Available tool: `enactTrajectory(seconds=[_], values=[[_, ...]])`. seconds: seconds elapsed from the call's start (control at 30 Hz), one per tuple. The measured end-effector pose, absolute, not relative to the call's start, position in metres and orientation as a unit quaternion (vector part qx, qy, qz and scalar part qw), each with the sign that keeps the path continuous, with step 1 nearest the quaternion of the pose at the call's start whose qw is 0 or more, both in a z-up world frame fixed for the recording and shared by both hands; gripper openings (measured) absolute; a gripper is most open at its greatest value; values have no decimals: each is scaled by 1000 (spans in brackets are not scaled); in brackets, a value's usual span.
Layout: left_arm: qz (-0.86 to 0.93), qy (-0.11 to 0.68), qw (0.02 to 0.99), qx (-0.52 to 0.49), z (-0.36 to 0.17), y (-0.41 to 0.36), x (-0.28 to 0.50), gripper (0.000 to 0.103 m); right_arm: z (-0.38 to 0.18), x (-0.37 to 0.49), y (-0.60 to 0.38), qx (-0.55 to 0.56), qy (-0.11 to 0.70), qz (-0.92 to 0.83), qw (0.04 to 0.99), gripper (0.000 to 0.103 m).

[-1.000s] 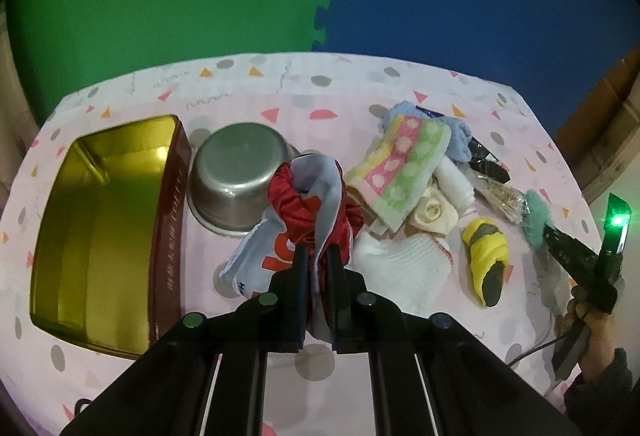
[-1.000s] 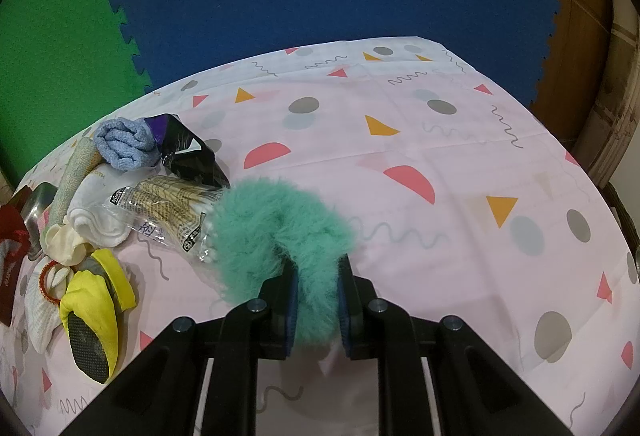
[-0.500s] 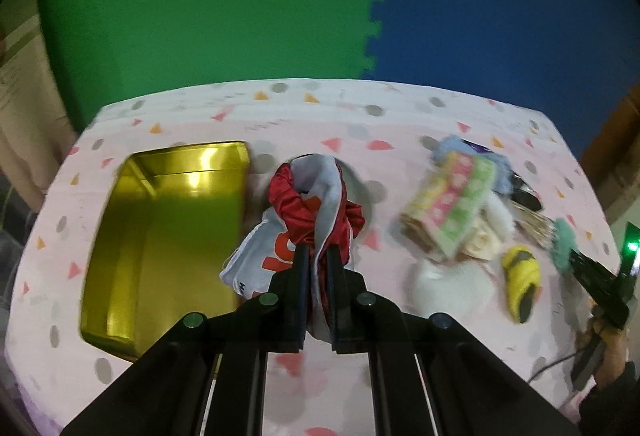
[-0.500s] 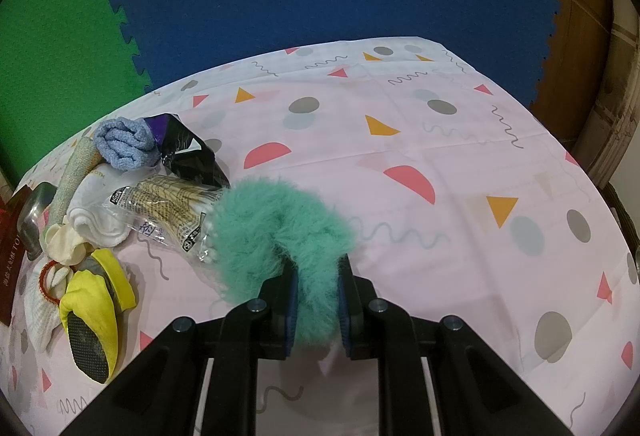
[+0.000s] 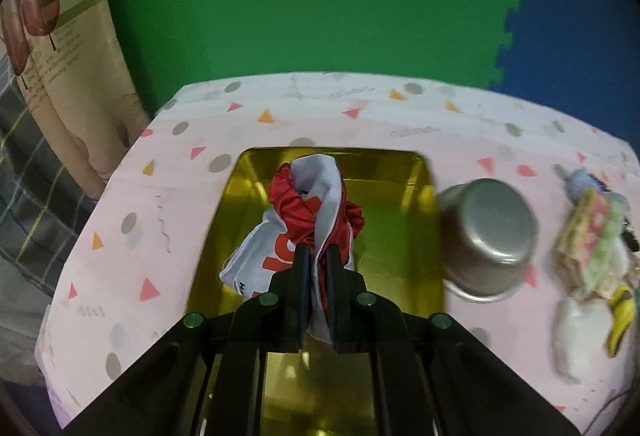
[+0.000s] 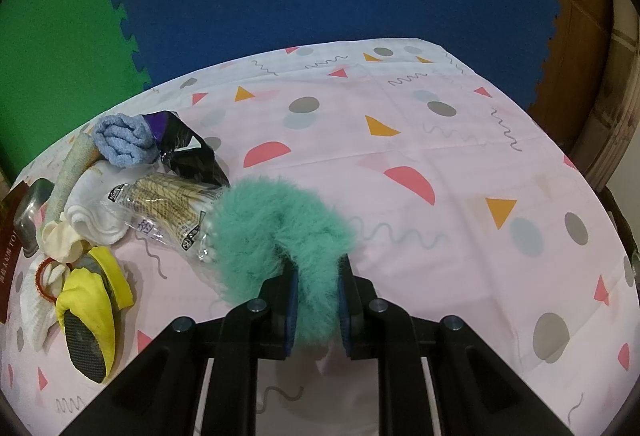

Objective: Organize soft objects
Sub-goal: 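Carry the ruffled sock into the gold tin and open the left tool, then carry the green scrunchie into the gold tin and open the right tool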

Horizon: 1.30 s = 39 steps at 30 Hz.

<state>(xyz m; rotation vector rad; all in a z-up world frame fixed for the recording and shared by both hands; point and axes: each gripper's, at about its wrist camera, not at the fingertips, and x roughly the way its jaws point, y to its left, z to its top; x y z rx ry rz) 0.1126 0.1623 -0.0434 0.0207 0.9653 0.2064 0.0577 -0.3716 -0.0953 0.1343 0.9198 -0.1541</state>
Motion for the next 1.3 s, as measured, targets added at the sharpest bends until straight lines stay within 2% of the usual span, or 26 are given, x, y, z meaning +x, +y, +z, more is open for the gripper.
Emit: enactTrajectory(seconds=[0.37,0.5,0.57,0.77,0.9,0.97,1.1,1.3], values=[[110,495,862,7,-76,191,130,8,-95,58,-371,59,444,-76,891,17],[111,496,861,8,-78,191,129,15,-95,58,-371,62,444,-75,891,17],[113,497,860,3,-78,191,128,15,-95,58,-371,63,444,-74,891,17],[114,484,867,4,-69,187,116,33,-96,57,-371,63,443,-75,891,16],[123,462,878,11,-57,181,101,53,-95,57,-372,65,442,-74,892,16],[125,456,881,10,-53,179,95,53,-94,56,-373,65,442,-73,892,16],[135,442,887,2,-46,175,82,64,-89,53,-371,59,443,-78,891,15],[149,437,887,-1,-45,169,67,65,-75,47,-370,54,439,-87,893,15]])
